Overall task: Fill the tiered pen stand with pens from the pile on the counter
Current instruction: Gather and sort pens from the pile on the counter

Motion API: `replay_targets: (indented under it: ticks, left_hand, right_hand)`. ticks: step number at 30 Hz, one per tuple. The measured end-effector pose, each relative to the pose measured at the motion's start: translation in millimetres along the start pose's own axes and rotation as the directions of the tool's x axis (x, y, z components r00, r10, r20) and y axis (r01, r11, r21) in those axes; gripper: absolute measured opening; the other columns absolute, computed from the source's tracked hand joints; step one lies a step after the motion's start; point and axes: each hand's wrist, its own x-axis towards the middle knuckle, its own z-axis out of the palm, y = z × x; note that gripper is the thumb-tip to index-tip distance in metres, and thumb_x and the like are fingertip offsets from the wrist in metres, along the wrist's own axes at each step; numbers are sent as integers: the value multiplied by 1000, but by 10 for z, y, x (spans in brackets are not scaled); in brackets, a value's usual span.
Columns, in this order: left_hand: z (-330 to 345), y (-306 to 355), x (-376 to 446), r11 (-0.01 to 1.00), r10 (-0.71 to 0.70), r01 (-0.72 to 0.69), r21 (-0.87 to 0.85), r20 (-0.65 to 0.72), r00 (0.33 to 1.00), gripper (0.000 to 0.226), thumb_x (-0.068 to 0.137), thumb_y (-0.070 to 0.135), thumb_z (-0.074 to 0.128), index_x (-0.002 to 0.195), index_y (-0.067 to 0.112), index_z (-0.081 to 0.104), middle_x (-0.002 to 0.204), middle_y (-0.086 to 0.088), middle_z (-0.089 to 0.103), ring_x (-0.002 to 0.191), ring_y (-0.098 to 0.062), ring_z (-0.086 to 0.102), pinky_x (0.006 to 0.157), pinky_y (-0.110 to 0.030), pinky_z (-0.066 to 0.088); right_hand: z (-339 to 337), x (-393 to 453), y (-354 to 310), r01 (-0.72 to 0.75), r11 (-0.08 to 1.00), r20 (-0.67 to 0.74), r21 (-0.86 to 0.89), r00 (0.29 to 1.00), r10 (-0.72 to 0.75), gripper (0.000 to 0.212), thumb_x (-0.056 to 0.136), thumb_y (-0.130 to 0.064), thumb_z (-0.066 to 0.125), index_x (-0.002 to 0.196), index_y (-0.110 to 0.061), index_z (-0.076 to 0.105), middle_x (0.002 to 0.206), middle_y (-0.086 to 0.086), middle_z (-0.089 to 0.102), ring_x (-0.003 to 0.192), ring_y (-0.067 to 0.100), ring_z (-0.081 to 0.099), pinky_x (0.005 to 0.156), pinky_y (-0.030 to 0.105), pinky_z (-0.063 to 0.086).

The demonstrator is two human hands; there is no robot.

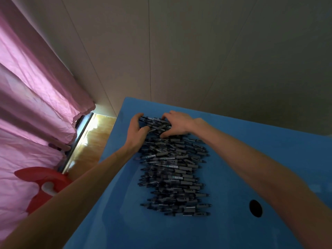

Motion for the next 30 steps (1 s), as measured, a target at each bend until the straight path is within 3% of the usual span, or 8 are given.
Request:
replay_targets:
  ticks: [3,8,11,14,17,23,27,30]
  left_hand:
    - [-26,-83,10,999,12,-13,33,20,1000,73,78,24,54,148,22,39,145,-3,48,130,-26,51,107,-53,47]
    - [-21,-81,-15,997,18,-19,77,15,1000,73,78,21,59,149,20,39,148,-5,45,134,-26,48,111,-52,43]
    - [-47,-80,-51,927,79,-74,368,3,997,71,88,12,67,151,11,34,162,-9,26,147,-27,32,114,-44,39]
    - [-180,-231,-94,818,186,-157,553,3,982,50,90,21,73,135,18,51,162,-3,28,143,-24,37,99,-41,47]
    - [-291,-298,-114,775,281,-245,583,30,959,22,90,26,74,109,24,65,152,3,44,134,-21,47,93,-38,50]
    - [-279,-73,-27,734,428,-377,565,46,903,13,93,24,72,105,21,75,110,6,67,96,-14,63,78,-31,53]
    - [-101,63,122,683,469,-504,528,212,857,16,94,23,71,108,18,77,105,3,70,97,-17,61,78,-28,46]
    - [21,72,137,720,465,-493,489,187,865,22,99,29,65,118,21,72,115,3,69,107,-16,57,84,-28,45]
  right_hand:
    - [29,20,-52,2,997,-41,-73,999,-5,86,78,-74,65,139,-16,45,126,6,53,106,25,56,80,37,48]
    - [33,5,-169,-8,979,-74,-206,997,-8,75,82,-74,62,123,-13,50,115,8,55,94,25,54,73,36,44]
    - [36,-4,-174,-33,988,-92,-152,996,19,80,80,-77,62,126,-13,49,116,8,53,99,26,54,76,37,45]
    - [91,-23,-136,-40,995,-117,-91,993,29,87,77,-80,62,131,-13,47,121,8,53,104,26,54,80,37,46]
    - [140,-48,-124,-42,997,-153,-66,988,32,87,78,-79,61,134,-14,47,125,8,53,108,26,53,82,37,45]
    - [110,-87,-116,-54,998,-137,-18,989,52,97,73,-84,62,138,-14,47,124,5,54,110,25,55,89,41,51]
    - [87,-97,-148,-46,998,-124,-42,991,41,86,76,-80,62,131,-14,52,120,6,53,107,25,54,88,40,50]
    - [72,-96,-158,-31,999,-130,-39,991,26,76,80,-74,64,126,-14,54,117,6,53,105,25,54,82,38,47]
